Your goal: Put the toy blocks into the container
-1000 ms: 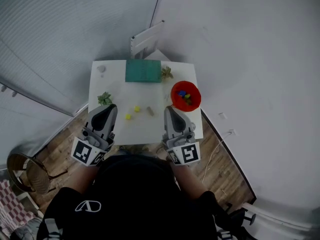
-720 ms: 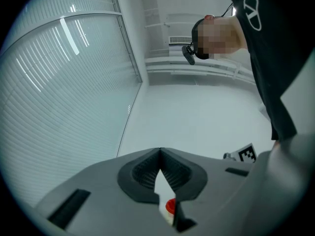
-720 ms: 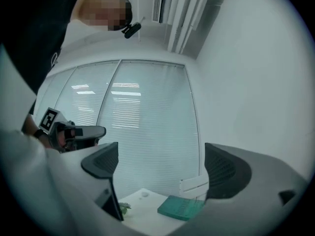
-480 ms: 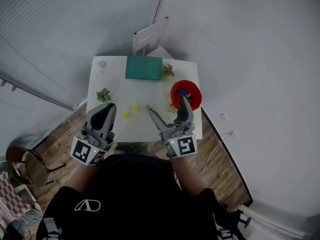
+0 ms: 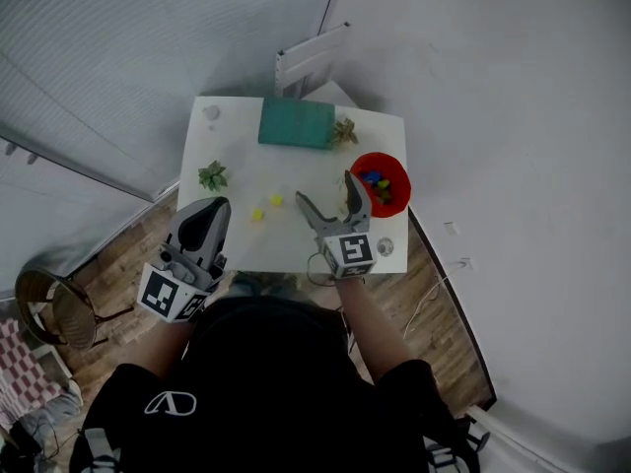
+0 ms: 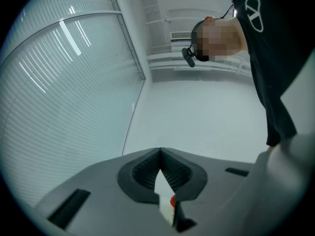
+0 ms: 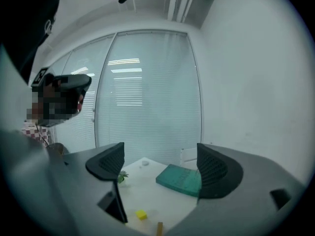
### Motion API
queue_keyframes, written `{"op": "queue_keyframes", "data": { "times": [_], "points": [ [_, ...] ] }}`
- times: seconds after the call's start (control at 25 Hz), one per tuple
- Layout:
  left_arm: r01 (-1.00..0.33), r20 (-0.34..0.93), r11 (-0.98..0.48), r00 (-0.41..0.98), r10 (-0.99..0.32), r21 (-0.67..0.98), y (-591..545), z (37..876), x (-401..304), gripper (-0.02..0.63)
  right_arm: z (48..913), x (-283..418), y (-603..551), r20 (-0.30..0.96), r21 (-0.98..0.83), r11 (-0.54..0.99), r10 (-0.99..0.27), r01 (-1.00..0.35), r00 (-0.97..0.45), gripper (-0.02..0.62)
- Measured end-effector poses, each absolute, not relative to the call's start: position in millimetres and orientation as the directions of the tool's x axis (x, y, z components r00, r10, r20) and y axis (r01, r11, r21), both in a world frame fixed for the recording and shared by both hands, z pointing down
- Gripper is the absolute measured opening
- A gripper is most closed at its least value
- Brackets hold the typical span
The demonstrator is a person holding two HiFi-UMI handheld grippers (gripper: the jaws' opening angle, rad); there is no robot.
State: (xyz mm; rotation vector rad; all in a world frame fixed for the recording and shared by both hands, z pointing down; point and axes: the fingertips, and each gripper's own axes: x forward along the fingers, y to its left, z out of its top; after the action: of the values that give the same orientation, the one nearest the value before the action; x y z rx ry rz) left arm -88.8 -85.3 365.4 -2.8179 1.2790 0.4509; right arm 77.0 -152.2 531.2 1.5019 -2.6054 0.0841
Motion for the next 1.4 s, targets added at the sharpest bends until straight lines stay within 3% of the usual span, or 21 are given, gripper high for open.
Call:
{"op": "queue_keyframes", "data": {
  "times": [0.44, 0.8, 1.4],
  "points": [
    [-0.757, -0.216, -0.647, 0.618, -0.756, 0.094, -83.9, 374.6, -89.5, 0.005, 694.1, 75.9, -168.1, 0.475, -0.081, 0.535, -0.721, -0.841, -0.504, 0.452],
    [-0.778, -0.171, -0.620, 0.600, -0.781, 0.099, -81.8, 387.2, -94.5, 0.005, 772.3, 69.9, -165.3, 0.661, -0.122, 0.577, -0.560, -0.807, -0.500, 0.409],
    [-0.797, -0.129, -0.593, 0.580, -0.805, 0.118, -81.4, 405.9, -102.1, 0.005, 852.4, 84.9, -152.5, 0.867, -0.197, 0.543, -0.292, -0.816, -0.403, 0.265]
  ]
}}
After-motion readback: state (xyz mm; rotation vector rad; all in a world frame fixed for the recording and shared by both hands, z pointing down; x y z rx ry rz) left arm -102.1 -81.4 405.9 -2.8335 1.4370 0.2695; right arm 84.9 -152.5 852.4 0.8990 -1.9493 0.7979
